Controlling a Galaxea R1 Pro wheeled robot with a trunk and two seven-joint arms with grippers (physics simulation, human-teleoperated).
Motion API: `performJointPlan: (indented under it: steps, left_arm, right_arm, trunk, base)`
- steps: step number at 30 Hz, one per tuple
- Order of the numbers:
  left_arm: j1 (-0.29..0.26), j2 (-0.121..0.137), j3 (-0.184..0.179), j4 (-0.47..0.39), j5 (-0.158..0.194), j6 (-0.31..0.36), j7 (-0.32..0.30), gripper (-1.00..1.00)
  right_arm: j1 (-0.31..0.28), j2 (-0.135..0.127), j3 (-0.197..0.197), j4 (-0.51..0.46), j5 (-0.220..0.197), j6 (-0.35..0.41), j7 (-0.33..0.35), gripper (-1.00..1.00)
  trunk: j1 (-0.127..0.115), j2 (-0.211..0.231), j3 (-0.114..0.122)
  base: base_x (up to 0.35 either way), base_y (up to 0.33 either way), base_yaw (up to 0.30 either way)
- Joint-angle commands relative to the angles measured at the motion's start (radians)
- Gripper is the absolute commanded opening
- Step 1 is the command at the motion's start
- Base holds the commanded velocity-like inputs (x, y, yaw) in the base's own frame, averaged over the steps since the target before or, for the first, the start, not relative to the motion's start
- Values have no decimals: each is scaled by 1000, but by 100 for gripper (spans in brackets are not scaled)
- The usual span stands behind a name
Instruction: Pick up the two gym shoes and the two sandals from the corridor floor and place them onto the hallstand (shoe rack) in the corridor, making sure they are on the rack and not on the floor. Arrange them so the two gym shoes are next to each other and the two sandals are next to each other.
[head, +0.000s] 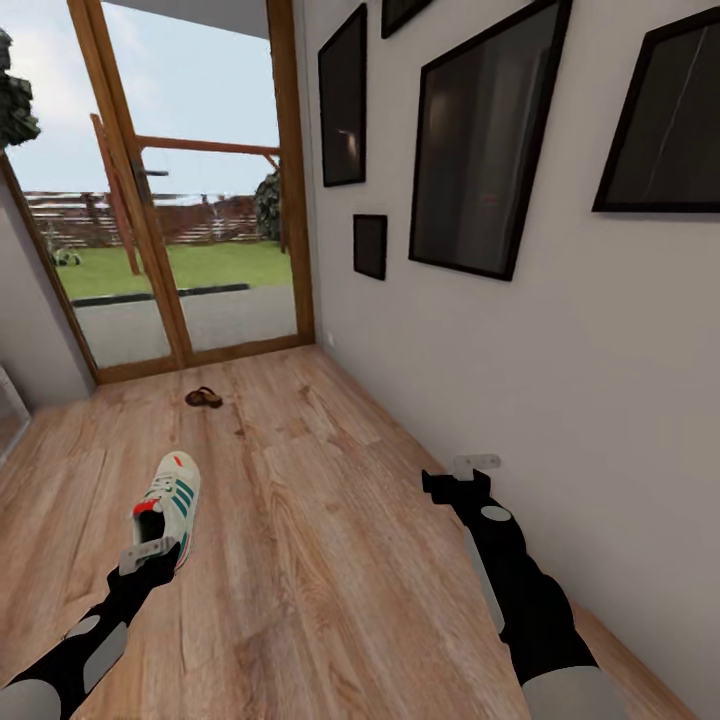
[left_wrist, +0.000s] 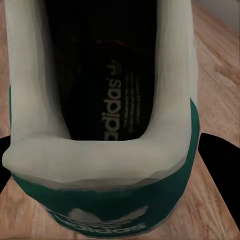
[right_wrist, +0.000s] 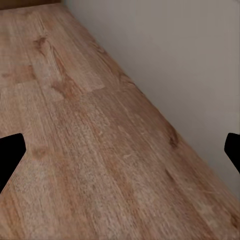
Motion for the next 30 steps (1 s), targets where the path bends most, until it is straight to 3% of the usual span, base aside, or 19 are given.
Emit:
performJointPlan:
  steps: [1, 11, 30]
  left_arm:
    - [-1, 1, -6, 2, 11, -4, -4, -100]
    - [-1, 1, -6, 2, 11, -4, -4, -100]
    - [0, 0, -6, 2, 11, -4, -5, -100]
  right_arm:
    - [0, 0, 1, -2, 8, 7, -2, 100]
    - [0, 0, 1, -2, 7, 7, -2, 100]
    - [0, 0, 1, -2, 6, 7, -2, 100]
  trunk:
    - [0, 0, 0]
    - [0, 0, 11]
    - [0, 0, 31]
  base:
    - [0, 0, 223]
    - [100, 0, 223]
    - [335, 0, 223]
